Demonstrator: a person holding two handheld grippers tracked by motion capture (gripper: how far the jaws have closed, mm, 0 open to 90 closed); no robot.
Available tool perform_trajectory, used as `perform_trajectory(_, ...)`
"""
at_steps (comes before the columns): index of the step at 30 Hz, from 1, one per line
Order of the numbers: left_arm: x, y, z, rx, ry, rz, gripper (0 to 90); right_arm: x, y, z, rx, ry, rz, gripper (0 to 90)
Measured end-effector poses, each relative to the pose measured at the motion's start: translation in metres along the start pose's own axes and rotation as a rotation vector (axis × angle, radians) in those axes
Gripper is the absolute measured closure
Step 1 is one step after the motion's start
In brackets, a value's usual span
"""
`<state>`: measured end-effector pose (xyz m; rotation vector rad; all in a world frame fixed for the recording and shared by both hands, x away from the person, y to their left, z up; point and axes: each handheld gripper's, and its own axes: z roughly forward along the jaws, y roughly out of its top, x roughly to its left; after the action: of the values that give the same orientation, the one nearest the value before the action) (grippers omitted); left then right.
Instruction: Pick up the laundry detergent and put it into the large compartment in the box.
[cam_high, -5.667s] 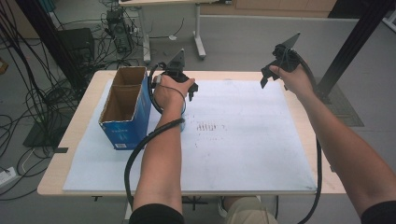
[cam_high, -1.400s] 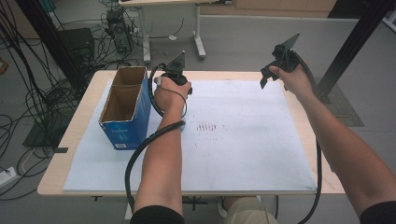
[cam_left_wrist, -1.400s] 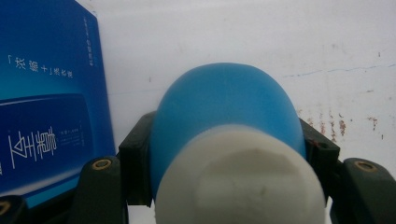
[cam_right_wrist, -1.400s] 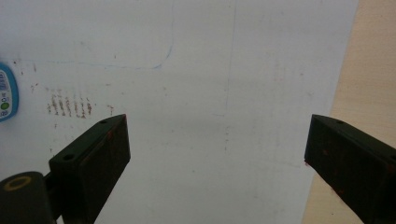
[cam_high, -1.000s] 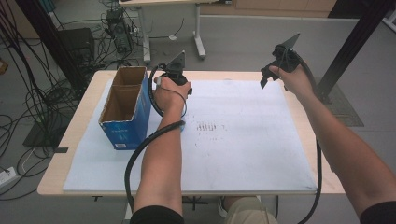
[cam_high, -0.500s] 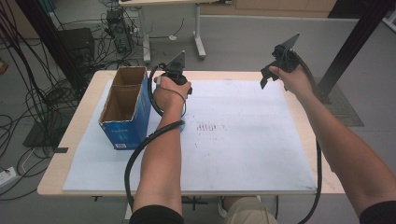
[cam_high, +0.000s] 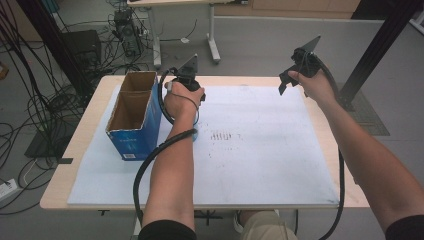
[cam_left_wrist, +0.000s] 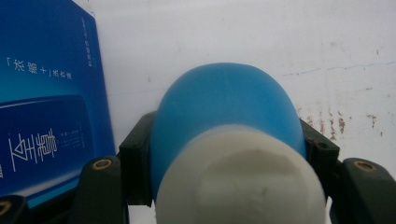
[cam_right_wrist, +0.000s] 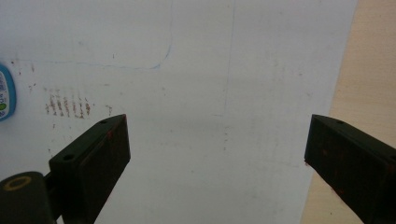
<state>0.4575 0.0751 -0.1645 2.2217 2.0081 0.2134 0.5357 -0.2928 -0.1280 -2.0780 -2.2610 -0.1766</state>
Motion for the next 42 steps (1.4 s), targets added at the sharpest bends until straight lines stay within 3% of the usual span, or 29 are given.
perform_trajectory(42,-0.0002,-0.0028,0.0004,-0.012,-0.002,0.003,37.6,0.0002,-0.0007,0.001,-0.001,0.0,-0.001,6.8)
